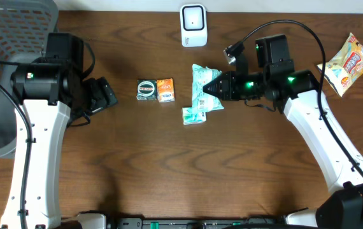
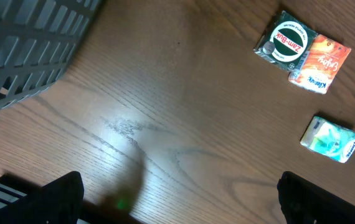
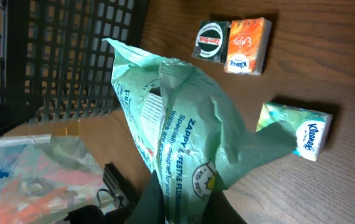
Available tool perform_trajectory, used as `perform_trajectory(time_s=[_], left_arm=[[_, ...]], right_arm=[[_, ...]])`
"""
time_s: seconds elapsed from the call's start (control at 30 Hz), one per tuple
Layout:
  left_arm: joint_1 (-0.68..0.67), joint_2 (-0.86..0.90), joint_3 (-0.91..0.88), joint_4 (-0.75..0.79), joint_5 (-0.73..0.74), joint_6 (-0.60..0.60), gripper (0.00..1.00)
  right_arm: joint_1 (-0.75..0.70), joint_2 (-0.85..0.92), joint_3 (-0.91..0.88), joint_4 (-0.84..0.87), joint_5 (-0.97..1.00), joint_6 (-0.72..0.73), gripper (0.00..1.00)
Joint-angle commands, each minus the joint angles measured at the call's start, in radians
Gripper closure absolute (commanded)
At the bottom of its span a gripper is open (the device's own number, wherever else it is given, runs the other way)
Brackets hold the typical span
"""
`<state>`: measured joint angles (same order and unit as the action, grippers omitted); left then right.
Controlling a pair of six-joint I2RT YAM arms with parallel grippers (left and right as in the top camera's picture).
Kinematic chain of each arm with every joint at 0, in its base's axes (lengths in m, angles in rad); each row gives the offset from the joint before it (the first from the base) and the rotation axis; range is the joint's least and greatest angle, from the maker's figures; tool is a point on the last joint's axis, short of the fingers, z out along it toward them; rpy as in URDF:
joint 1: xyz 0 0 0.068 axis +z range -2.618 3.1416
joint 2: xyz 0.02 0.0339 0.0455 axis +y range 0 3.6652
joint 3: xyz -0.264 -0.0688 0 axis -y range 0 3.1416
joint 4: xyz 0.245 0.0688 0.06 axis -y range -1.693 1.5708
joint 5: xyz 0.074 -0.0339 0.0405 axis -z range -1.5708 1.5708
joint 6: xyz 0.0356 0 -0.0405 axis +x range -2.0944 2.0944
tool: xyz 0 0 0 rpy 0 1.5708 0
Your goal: Scan the item barcode
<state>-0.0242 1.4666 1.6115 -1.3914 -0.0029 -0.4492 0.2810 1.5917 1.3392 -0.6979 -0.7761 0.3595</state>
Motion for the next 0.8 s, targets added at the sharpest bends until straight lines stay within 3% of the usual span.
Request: perform_trajectory(time_s=[0.0, 0.77], left_arm=[[0.0, 0.005, 0.001, -0.006, -0.006, -0.009, 0.02], [0.0, 0.005, 0.001, -0.006, -0.006, -0.009, 0.02]], right_arm=[[0.009, 0.015, -0.01, 0.002, 0.016, 0.009, 0.99], [0.009, 0.024, -0.01, -0.002, -0.027, 0.007, 0.99]])
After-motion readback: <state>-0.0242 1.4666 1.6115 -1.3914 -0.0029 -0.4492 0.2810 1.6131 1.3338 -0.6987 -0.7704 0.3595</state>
